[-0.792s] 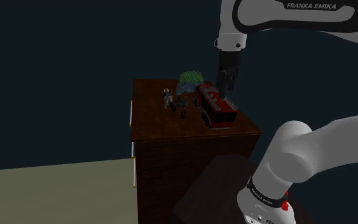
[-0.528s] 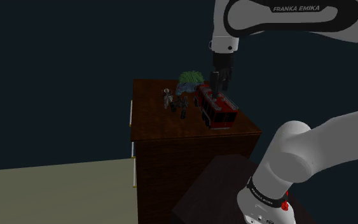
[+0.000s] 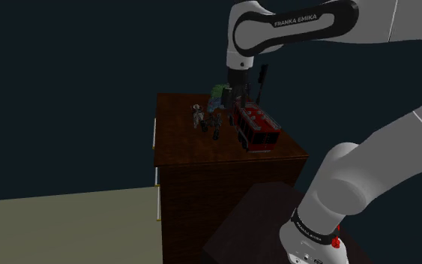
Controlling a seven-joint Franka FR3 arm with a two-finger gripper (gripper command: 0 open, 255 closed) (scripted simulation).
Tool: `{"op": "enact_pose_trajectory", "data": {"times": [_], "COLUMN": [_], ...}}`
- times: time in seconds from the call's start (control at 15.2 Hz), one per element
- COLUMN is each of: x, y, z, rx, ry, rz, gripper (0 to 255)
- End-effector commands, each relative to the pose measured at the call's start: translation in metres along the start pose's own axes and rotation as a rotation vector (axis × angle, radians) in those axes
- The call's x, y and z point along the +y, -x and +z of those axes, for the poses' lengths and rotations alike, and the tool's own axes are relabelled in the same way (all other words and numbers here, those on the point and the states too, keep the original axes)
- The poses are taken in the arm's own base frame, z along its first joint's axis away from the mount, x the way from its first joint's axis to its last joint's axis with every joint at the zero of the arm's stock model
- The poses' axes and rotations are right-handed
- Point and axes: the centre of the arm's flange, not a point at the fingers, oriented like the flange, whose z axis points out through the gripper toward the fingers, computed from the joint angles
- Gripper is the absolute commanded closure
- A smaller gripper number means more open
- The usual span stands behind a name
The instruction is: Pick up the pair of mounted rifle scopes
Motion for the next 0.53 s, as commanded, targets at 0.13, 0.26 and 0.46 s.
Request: {"op": "enact_pose_trajectory", "data": {"times": [0.13, 0.26, 0.46], "x": [0.006, 0.009, 0.015], "y": [-0.047, -0.071, -0.106], "z": [0.016, 0.023, 0.033], "rx": [0.028, 0.04, 0.06], "ry": [-0.004, -0.006, -0.01], "rz": [0.046, 0.068, 0.101], "gripper": [0, 0, 0]}}
